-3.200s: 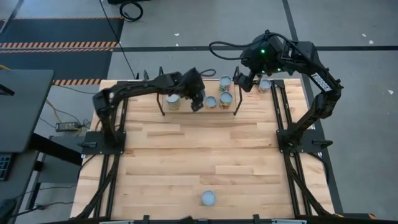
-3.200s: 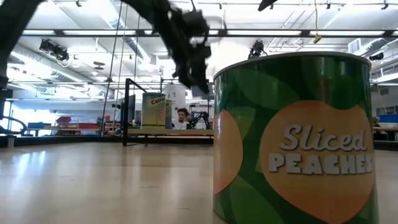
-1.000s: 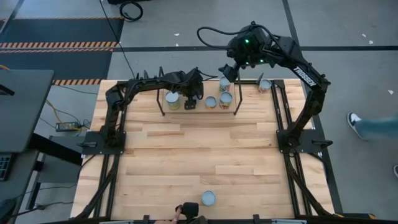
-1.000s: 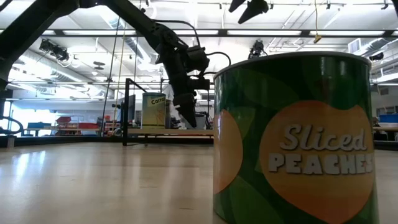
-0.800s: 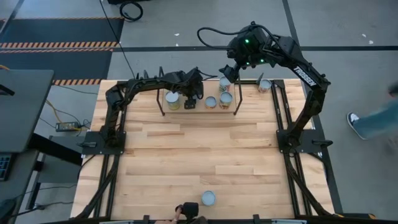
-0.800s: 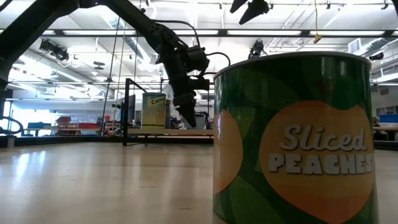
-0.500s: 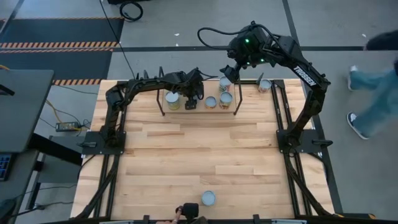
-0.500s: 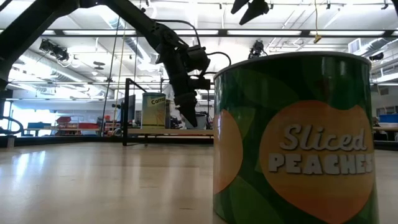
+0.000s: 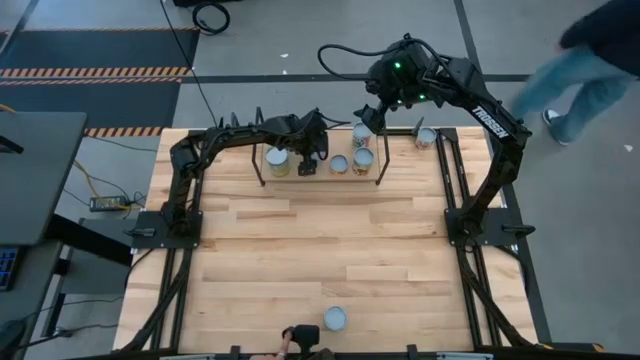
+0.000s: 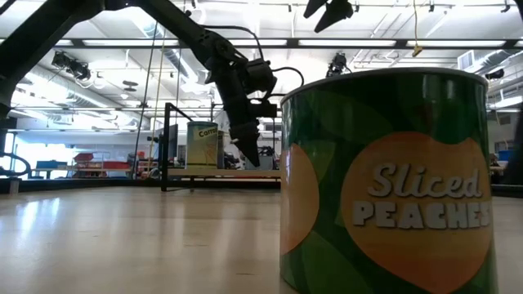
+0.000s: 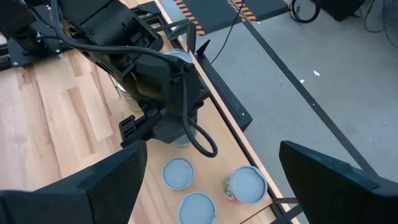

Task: Pick and place cans onto a shelf
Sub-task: Put the light blue can on the shelf aligned with the yellow can

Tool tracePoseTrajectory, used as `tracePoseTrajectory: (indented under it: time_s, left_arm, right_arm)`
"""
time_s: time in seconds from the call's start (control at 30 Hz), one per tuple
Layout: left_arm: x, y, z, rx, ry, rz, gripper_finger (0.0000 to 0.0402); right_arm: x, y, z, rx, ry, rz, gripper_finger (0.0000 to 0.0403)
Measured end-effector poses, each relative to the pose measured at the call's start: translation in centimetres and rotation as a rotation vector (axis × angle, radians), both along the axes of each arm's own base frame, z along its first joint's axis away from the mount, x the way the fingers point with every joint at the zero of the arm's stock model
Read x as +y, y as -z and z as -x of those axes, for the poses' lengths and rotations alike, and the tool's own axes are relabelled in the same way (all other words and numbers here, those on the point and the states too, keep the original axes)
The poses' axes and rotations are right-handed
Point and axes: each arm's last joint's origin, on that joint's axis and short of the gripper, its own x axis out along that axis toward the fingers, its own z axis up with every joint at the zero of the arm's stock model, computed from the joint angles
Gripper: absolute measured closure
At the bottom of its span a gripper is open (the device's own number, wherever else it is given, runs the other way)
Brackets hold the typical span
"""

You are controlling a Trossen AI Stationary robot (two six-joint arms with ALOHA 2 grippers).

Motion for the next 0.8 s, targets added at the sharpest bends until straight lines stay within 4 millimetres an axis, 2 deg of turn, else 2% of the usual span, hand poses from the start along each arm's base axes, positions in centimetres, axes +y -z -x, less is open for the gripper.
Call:
tracePoseTrajectory:
  time_s: [0.1, 0.2, 0.37, 0.53, 0.67, 0.8]
  left_arm:
    - [0.1, -0.6, -0.1, 0.001, -0.006, -0.01, 0.0028]
    - [0.4, -2.3, -0.6, -0.03, -0.024, -0.029, 0.0025]
    - [0.8, -5.8, -1.1, -0.057, -0.07, -0.071, 0.0024]
    - [0.9, -10.1, -0.7, -0.07, -0.142, -0.056, 0.0024]
    - [0.7, -13.8, 1.1, -0.089, -0.227, -0.019, 0.0024]
    - [0.0, -17.9, 4.4, -0.149, -0.29, -0.023, 0.0025]
  right_arm:
    - [0.0, 0.0, 0.0, 0.0, -0.012, -0.001, 0.0029]
    - [0.0, 0.0, 0.0, -0.001, -0.019, -0.003, 0.0029]
    - [0.1, 0.1, 0.0, 0.015, -0.042, 0.003, 0.0029]
    - [0.1, 0.1, 0.0, 0.025, -0.077, 0.01, 0.0029]
    - [0.1, 0.2, 0.2, 0.043, -0.119, 0.012, 0.0029]
    - [-0.2, 0.3, 0.1, 0.041, -0.17, 0.014, 0.003]
